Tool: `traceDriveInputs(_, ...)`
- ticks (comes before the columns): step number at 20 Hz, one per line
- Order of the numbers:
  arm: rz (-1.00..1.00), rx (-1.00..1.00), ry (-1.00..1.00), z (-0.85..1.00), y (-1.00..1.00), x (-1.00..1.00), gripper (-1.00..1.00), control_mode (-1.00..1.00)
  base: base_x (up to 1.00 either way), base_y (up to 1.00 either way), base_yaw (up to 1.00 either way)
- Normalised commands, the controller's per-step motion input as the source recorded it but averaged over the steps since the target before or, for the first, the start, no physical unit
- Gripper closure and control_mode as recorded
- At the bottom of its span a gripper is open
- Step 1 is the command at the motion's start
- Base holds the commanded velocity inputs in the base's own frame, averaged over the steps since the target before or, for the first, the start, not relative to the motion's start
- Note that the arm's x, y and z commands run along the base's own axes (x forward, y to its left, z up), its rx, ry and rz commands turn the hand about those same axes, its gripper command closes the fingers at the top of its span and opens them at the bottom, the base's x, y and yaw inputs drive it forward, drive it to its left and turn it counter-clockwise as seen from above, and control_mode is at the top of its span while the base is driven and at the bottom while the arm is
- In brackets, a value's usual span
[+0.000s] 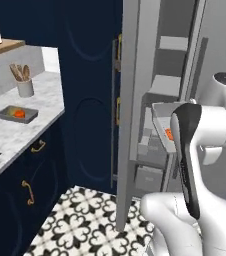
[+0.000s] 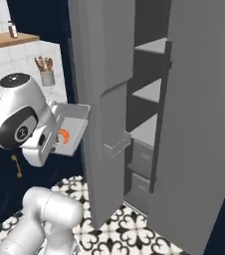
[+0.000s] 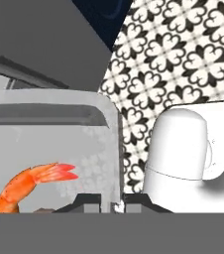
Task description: Take the meat container that has the shrimp and place it on the second highest rack of the freezer. Then take the vegetable container that has the potato and squash and place it on the highest rack of the freezer.
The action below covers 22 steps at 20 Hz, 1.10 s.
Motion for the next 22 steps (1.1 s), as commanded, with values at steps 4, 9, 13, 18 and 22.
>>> traceDriveInputs(4,0.00,0.00,0.00,0.00,0.00,0.00,1.00,1.00,0.25,-0.61,-0.31)
traceDriveInputs(9,0.00,0.00,0.00,0.00,0.00,0.00,1.00,1.00,0.84,-0.01,-0.19)
traceDriveInputs(13,0.00,0.00,0.00,0.00,0.00,0.00,1.00,1.00,0.62,-0.29,-0.15)
traceDriveInputs(18,0.00,0.00,0.00,0.00,0.00,0.00,1.00,1.00,0.35,0.12,-0.11)
traceDriveInputs(22,0.00,0.00,0.00,0.00,0.00,0.00,1.00,1.00,0.61,0.01,-0.13)
